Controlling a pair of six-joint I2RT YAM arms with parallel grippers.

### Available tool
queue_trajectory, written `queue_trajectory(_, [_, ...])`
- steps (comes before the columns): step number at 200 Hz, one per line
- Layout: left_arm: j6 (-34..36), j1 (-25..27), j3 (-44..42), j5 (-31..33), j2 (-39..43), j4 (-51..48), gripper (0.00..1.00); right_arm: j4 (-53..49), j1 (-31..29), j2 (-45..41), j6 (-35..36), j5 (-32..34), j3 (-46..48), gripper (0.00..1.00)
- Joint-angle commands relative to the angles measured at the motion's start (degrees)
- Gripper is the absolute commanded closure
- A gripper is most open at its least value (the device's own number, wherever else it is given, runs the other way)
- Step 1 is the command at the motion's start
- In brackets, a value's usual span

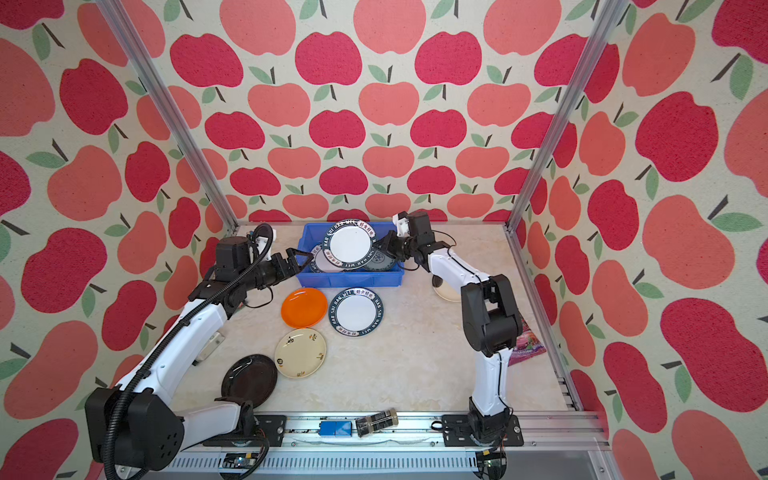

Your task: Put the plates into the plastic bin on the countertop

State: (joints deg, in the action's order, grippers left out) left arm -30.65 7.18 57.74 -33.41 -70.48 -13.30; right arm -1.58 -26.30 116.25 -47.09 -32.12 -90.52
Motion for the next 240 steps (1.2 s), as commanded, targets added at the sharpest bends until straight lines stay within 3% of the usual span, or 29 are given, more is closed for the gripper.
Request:
queue_trajectory(1, [1.5, -0.55, -2.12, 0.2, 0.32, -1.09, 0.01, -1.73, -1.68, 5.92, -1.67, -1.41, -8.87, 1.0])
queue_trajectory(60, [1.78, -1.23, -3.86, -0.53, -0.82, 0.73, 0.01, -8.78, -3.72, 21.51, -1.53, -1.87, -27.17, 1.0])
queue_trajectory(143, [2.28, -1.56, -4.91, -0.69, -3.69, 2.41, 0.01, -20.85, -5.07, 31.54, 2.44, 0.53, -42.67, 1.0])
queue_trajectory(240, [1.84, -1.4, -5.18, -0.92, -5.65, 3.81, 0.01, -24.53, -5.4, 37.29, 1.52, -0.27, -49.49, 1.0])
